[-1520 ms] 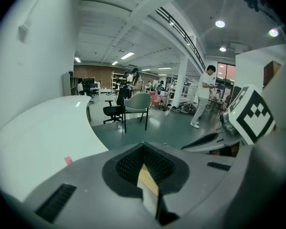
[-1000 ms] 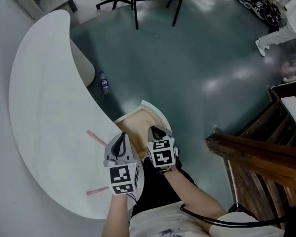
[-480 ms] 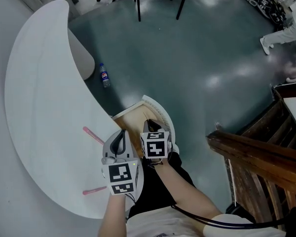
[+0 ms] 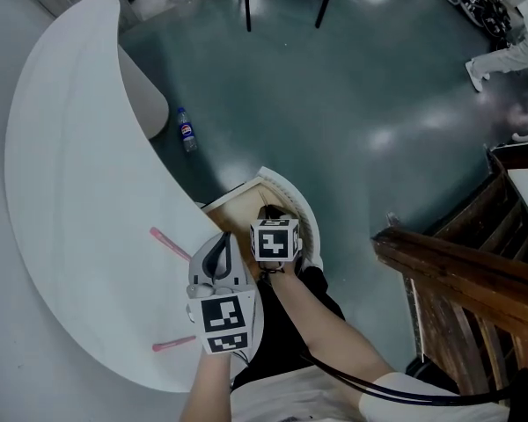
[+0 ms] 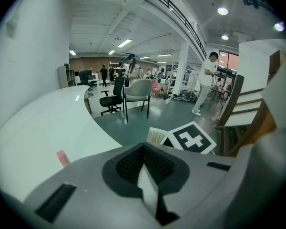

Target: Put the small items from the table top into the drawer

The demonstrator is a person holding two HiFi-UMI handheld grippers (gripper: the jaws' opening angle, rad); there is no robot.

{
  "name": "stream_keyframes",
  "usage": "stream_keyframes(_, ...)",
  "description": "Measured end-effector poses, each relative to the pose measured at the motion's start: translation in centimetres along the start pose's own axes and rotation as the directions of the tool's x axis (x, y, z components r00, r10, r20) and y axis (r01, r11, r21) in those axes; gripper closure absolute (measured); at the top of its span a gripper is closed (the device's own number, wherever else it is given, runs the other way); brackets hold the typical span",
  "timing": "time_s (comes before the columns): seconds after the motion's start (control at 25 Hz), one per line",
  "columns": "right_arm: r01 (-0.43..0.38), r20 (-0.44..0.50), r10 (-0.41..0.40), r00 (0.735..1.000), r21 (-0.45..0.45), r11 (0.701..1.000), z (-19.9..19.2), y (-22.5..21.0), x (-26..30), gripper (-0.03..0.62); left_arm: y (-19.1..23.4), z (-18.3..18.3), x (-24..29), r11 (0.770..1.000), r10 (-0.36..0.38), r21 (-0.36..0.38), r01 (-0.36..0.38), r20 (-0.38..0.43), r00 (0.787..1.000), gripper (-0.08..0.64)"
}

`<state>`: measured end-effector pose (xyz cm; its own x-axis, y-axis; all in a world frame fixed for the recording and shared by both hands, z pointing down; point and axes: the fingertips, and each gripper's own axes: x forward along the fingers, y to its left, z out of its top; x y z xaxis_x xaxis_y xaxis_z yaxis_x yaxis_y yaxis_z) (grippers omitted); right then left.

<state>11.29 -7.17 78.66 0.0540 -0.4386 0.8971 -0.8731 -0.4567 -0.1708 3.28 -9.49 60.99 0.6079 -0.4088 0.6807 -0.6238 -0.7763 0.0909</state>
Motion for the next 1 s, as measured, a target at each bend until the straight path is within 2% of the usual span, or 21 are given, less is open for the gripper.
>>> stream_keyframes(0.44, 0.046, -0.061, -0.045, 0.997, 0.019, 0.999, -1.5, -0.7, 3.7, 0.557, 0.0, -0.2, -0.1, 1.000, -0.024, 0.002, 0.024, -0.004, 1.000, 0.526)
stream_keyframes(1.0, 0.095, -0.101, -0.097, 0.990, -0.025, 0.995, -2.5, -1.3, 5.9, 0.557, 0.2, -0.3, -0.1, 1.000, -0.020, 0.010, 0.020, -0.007, 1.000, 0.526)
